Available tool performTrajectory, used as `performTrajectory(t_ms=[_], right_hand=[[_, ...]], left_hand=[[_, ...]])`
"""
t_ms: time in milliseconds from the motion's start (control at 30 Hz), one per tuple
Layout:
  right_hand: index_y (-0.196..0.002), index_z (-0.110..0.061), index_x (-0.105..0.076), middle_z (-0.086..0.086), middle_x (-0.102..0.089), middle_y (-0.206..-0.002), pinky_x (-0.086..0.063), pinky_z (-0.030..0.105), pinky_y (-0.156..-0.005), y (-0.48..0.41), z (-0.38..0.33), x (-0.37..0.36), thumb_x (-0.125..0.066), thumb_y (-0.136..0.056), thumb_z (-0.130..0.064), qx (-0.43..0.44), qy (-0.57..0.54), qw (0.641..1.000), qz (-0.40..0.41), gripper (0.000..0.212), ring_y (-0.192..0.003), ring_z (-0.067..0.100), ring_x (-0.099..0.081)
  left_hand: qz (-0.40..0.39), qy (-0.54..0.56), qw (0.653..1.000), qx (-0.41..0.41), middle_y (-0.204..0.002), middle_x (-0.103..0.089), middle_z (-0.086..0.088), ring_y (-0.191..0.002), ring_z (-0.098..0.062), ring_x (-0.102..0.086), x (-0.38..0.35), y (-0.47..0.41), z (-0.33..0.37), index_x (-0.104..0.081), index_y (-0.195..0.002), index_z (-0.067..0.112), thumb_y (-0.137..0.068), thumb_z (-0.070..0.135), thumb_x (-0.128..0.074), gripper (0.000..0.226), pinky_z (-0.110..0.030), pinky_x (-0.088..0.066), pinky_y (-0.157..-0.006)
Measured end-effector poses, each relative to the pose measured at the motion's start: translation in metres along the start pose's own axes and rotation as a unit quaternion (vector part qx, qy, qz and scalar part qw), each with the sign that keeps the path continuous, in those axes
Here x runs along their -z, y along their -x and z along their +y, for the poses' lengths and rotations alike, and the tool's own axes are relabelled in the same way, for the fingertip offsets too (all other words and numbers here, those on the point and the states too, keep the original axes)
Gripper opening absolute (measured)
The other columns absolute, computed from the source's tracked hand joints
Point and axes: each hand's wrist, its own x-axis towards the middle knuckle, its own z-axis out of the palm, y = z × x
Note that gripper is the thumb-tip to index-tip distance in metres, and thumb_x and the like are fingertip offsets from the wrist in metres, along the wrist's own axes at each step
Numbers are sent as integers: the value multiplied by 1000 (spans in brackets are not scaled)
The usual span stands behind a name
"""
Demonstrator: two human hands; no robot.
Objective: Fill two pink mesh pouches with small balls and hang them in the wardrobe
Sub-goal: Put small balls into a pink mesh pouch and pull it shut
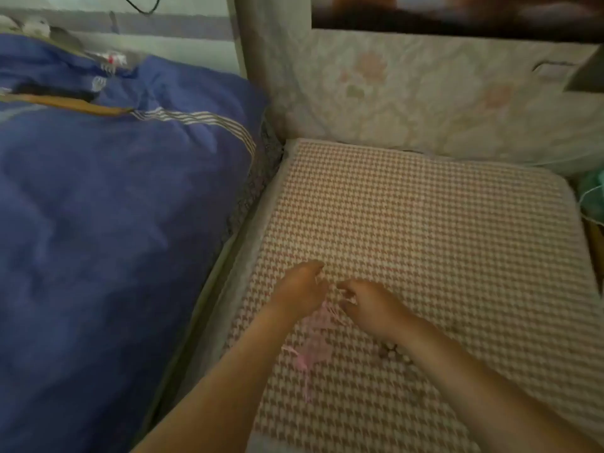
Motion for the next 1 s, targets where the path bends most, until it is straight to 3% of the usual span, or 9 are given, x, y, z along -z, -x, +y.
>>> performTrajectory(t_ms=[133, 200, 300, 433, 567, 633, 800, 900, 1000], right_hand=[[-129, -22, -65, 4, -69, -120, -54, 34, -84, -32, 18, -43, -52, -102, -35, 22, -4, 1000, -4, 33, -101, 21, -66], [-120, -24, -67, 4, -68, -114, -56, 39, -81, -48, 24, -63, -50, -98, -44, 25, 6, 1000, 9, 35, -95, 21, -65], [-120, -31, -64, 0, -58, -110, -54, 37, -77, -62, 30, -79, -59, -92, -54, 50, 43, 997, 36, 38, -94, 22, -62], [-122, -34, -63, -3, -52, -110, -53, 36, -80, -67, 33, -89, -62, -93, -57, 95, 32, 992, 74, 37, -96, 18, -61], [-114, -28, -66, -4, -57, -111, -53, 37, -83, -55, 27, -89, -63, -96, -42, 115, -18, 985, 124, 23, -99, 18, -63], [-113, -26, -65, -4, -60, -112, -55, 38, -83, -36, 21, -84, -64, -96, -35, 122, -40, 979, 160, 19, -98, 16, -63], [-119, -29, -64, -13, -65, -104, -41, 14, -62, 43, 7, -67, -64, -93, -19, 128, -94, 964, 214, 28, -68, -5, -53], [-96, -21, -74, -13, -62, -70, -42, 23, -62, 91, -3, -64, -57, -97, -23, 103, -174, 952, 229, 17, -59, 4, -52], [-86, -4, -73, -2, -59, -62, -42, 31, -64, 127, -6, -63, -57, -100, -38, 58, -196, 946, 252, 40, -58, 9, -53]], left_hand=[[-6, -27, 1000, 12, -126, -59, -1, -117, -24, -56, -28, -22, -37, -58, -125, 25, -88, 42, -49, 42, -41, -51, -98], [-20, -62, 998, 16, -130, -53, -1, -127, -25, -46, -38, -28, -49, -57, -124, 26, -82, 50, -48, 49, -42, -45, -104], [-9, -134, 991, -5, -137, -42, -1, -134, -23, -31, -46, -36, -69, -58, -124, 24, -83, 47, -58, 47, -38, -37, -110], [61, -166, 982, -69, -136, -45, 3, -130, -19, -33, -50, -28, -85, -67, -114, 28, -84, 42, -64, 34, -35, -38, -107], [135, -78, 980, -120, -99, -65, 6, -97, -17, -60, -54, -14, -82, -67, -94, 30, -84, 36, -66, 11, -36, -53, -82], [156, -14, 977, -145, -83, -67, 10, -79, -13, -64, -52, 1, -71, -62, -84, 31, -83, 31, -68, 6, -38, -56, -72], [209, 78, 947, -232, -78, -67, 15, -73, -2, -62, -49, 61, -47, -59, -83, 38, -85, 26, -74, 19, -28, -50, -63], [204, 81, 938, -268, -81, -68, 17, -74, 2, -62, -53, 99, -36, -63, -85, 38, -86, 28, -75, 15, -19, -46, -64], [182, 84, 936, -290, -86, -69, 17, -80, 0, -64, -62, 127, -33, -64, -91, 35, -85, 26, -75, 15, -26, -55, -71]])
